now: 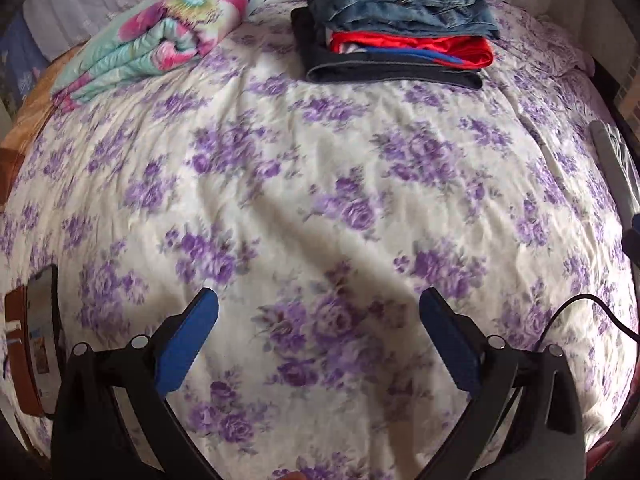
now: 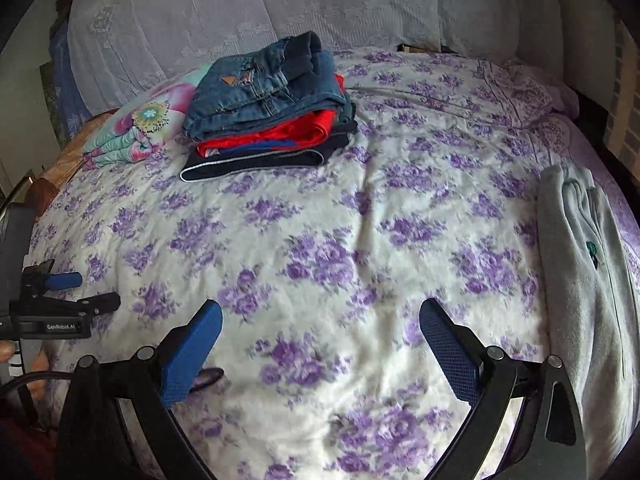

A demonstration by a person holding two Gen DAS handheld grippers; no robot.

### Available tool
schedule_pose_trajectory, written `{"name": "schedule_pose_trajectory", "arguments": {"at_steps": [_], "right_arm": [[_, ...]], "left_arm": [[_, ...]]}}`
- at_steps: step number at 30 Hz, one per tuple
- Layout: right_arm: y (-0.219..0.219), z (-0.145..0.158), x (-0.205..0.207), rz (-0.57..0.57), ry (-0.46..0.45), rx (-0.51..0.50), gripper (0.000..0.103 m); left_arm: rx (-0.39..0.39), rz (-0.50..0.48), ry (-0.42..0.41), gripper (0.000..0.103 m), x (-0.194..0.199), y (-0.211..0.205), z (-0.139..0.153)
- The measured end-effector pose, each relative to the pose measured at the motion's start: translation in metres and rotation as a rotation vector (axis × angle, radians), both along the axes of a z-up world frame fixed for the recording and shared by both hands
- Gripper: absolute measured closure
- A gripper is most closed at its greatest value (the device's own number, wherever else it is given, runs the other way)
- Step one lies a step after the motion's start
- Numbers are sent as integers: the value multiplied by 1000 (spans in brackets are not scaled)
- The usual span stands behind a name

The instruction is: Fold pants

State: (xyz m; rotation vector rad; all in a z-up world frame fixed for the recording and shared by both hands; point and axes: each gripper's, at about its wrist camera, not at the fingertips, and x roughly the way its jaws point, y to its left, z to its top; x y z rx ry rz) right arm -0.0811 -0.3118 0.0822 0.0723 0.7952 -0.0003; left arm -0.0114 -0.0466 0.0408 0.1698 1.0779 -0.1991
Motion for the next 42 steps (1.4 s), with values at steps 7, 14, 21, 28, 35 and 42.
{"name": "schedule_pose_trajectory", "arguments": {"at_steps": [7, 14, 21, 28, 35, 42], "right_arm": [[18, -48, 25, 85, 55, -35, 4], [21, -77, 18, 123, 100, -45, 3], [19, -78, 20, 127, 100, -33, 3], [13, -77, 18, 132, 92, 6, 3], [14, -77, 19, 132, 93, 0, 3], [13, -78, 18, 133, 91, 7, 3]], "left_arm": [[22, -13, 2, 4, 18, -11, -37], [-64, 2, -107, 4, 4, 0, -42], [-69, 2, -110, 4, 4, 0, -41], [-78, 3, -112, 4, 3, 1, -41], [-78, 1, -115, 4, 3, 1, -41], [-79, 4, -118, 4, 1, 0, -40]]}}
